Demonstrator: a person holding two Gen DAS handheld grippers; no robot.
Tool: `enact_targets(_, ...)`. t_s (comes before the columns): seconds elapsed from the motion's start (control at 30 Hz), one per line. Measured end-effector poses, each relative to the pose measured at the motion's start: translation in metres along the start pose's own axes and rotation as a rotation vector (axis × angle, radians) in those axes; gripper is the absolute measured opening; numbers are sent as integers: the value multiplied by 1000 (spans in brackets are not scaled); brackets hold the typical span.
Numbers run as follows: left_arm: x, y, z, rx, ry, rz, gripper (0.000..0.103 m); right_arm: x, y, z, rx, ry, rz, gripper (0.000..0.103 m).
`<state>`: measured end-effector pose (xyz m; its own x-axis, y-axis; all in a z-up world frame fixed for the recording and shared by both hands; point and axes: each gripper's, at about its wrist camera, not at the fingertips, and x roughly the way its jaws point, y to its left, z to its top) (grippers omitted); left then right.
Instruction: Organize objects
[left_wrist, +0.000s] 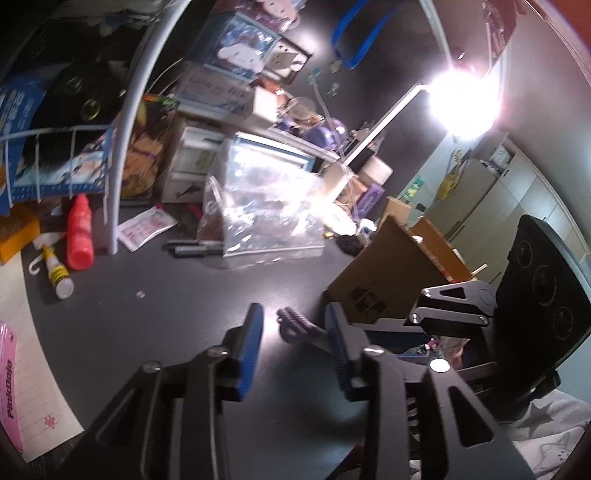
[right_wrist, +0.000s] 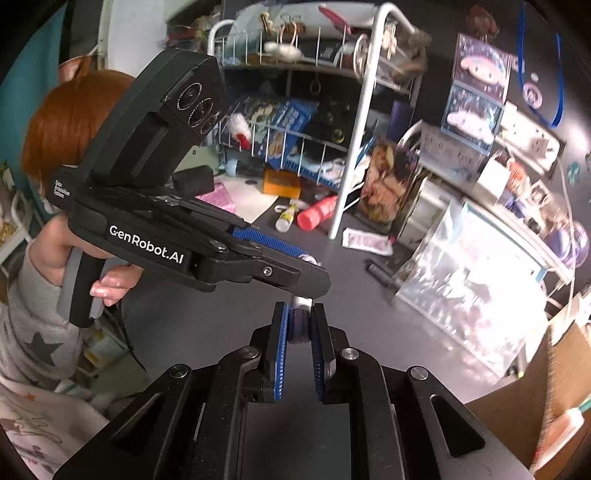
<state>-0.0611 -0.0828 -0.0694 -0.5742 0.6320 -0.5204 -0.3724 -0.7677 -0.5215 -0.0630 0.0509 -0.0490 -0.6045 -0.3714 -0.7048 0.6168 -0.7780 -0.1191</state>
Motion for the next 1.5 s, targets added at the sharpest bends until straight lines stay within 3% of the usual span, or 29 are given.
enact_targets(0.33, 3, -47, 32, 80, -24, 10, 21, -43, -23, 4, -23, -68, -62, 8)
enact_targets(0.6, 30, -103, 67, 195, -13, -3, 21, -90, -58, -4, 16, -123, -138, 8)
enact_targets(1.0, 112, -171, 90, 312, 100, -46, 21, -132, -125, -47, 161, -101, -201, 8)
enact_targets(1.33, 163, -194, 91, 347, 192, -33, 21, -137, -167, -78, 309, -45, -144, 8)
enact_targets(1.37, 166, -193, 92, 347, 196, -27, 23, -136, -170, -80, 318, -38, -140, 9)
enact_targets(1.43, 170, -193, 92, 342, 197, -10, 40, -134, -175, -84, 345, -29, -131, 14)
enact_targets(1.47, 170, -193, 92, 342, 192, -4, 58, -133, -177, -86, 354, -26, -129, 17)
enact_targets(1.5, 169, -193, 91, 342, 180, 3, 70, -133, -179, -87, 360, -22, -127, 19)
